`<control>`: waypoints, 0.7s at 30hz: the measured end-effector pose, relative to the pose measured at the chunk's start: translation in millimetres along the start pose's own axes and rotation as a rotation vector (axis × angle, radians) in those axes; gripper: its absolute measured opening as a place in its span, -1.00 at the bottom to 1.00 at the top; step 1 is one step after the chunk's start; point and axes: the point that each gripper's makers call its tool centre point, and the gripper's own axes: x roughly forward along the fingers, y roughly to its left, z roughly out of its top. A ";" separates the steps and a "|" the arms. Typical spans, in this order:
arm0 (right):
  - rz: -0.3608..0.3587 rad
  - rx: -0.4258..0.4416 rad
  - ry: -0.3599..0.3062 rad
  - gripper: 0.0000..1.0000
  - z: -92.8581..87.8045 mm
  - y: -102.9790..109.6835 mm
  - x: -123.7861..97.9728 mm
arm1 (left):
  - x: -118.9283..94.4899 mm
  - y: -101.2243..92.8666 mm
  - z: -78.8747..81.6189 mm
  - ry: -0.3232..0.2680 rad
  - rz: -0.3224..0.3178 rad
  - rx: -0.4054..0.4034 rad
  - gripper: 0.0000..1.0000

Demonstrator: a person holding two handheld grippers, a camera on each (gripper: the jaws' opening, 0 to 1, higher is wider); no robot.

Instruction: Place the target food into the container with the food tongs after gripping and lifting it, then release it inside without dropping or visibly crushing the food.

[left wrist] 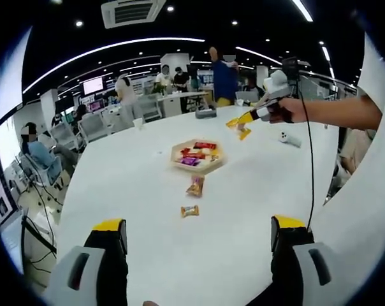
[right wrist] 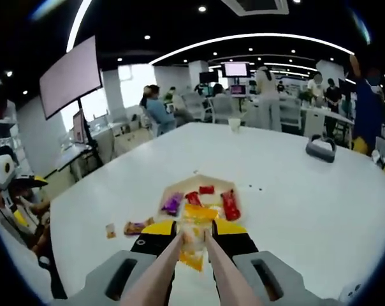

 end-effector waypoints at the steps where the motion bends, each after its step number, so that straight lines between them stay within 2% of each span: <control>1: 0.001 -0.015 0.004 -0.58 2.0 -2.1 3.5 | -0.4 0.3 0.4 0.000 0.002 0.000 0.88; 21: 0.009 -0.076 0.012 -0.59 34.8 -15.2 28.1 | -4.1 7.3 -0.7 -0.011 0.026 -0.019 0.88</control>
